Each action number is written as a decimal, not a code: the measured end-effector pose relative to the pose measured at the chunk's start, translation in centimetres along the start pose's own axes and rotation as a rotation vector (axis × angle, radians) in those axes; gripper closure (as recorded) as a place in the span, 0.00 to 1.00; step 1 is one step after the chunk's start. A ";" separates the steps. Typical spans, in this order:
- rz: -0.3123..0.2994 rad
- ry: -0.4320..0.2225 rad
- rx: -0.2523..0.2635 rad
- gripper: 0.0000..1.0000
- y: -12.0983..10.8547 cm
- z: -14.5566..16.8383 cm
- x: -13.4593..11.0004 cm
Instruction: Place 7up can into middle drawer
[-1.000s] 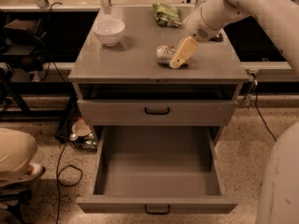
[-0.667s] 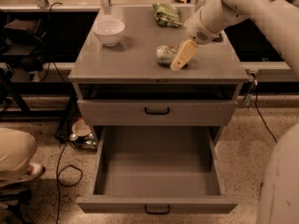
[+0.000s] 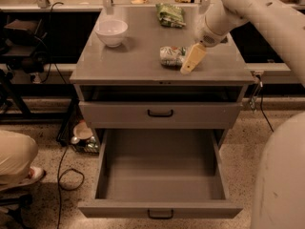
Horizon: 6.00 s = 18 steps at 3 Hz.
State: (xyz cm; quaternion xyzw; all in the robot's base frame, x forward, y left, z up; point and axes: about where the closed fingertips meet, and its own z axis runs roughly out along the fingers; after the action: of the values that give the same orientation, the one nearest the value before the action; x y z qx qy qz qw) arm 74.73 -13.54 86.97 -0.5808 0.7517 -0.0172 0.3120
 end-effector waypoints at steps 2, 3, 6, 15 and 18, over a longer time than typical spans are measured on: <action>-0.016 -0.008 0.014 0.00 -1.8 1.5 0.5; -0.010 -0.017 0.004 0.04 -2.0 2.4 0.7; 0.024 -0.046 0.016 0.66 -2.0 2.7 1.0; 0.181 0.179 -0.170 1.00 16.8 -7.1 9.2; 0.258 0.291 -0.284 1.00 23.7 -1.6 14.9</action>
Offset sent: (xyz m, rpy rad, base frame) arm 0.0353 -0.0072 -0.0068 0.0074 -0.0332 0.0198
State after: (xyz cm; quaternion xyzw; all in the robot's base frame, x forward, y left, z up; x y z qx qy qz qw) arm 51.58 -19.54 72.35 -0.5094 0.8516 0.0453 0.1153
